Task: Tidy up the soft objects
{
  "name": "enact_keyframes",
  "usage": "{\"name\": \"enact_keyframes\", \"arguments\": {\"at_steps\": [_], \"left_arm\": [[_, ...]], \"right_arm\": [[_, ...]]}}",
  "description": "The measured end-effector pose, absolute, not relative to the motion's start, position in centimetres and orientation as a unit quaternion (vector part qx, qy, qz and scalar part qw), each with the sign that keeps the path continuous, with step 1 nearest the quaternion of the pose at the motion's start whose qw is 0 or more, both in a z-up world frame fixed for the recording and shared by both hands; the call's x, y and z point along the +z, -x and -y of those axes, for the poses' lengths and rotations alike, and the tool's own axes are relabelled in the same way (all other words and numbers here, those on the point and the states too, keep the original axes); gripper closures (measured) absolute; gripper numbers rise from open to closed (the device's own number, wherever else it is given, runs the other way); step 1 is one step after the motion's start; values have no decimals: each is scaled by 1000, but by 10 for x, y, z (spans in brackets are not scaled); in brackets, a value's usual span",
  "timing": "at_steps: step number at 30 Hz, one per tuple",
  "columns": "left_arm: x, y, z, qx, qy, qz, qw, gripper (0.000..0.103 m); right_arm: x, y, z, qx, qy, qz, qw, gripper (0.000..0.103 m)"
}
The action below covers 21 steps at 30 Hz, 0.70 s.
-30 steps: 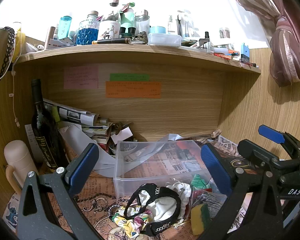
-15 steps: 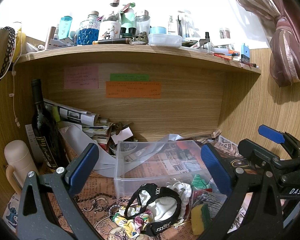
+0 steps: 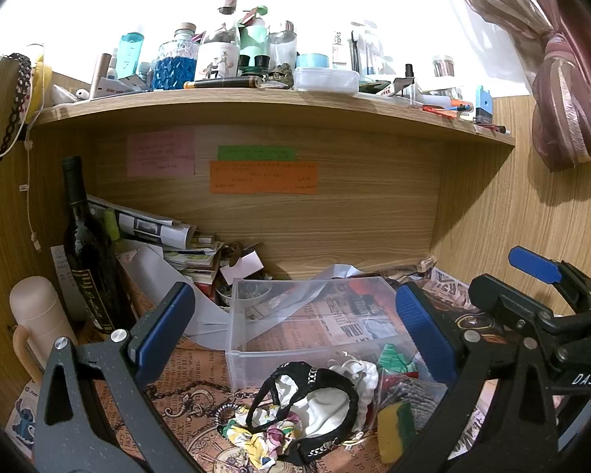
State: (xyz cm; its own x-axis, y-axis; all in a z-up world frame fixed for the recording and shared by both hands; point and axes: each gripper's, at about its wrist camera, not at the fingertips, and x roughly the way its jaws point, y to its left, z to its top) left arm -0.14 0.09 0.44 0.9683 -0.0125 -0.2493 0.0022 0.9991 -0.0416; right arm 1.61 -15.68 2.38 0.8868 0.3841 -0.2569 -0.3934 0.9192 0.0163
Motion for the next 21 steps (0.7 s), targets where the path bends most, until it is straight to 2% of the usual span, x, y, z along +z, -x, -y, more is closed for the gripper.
{"name": "enact_keyframes", "arguments": {"at_steps": [21], "left_arm": [[4, 2, -1, -3, 21, -125, 992, 0]], "right_arm": [[24, -15, 157, 200, 13, -129, 971, 0]]}}
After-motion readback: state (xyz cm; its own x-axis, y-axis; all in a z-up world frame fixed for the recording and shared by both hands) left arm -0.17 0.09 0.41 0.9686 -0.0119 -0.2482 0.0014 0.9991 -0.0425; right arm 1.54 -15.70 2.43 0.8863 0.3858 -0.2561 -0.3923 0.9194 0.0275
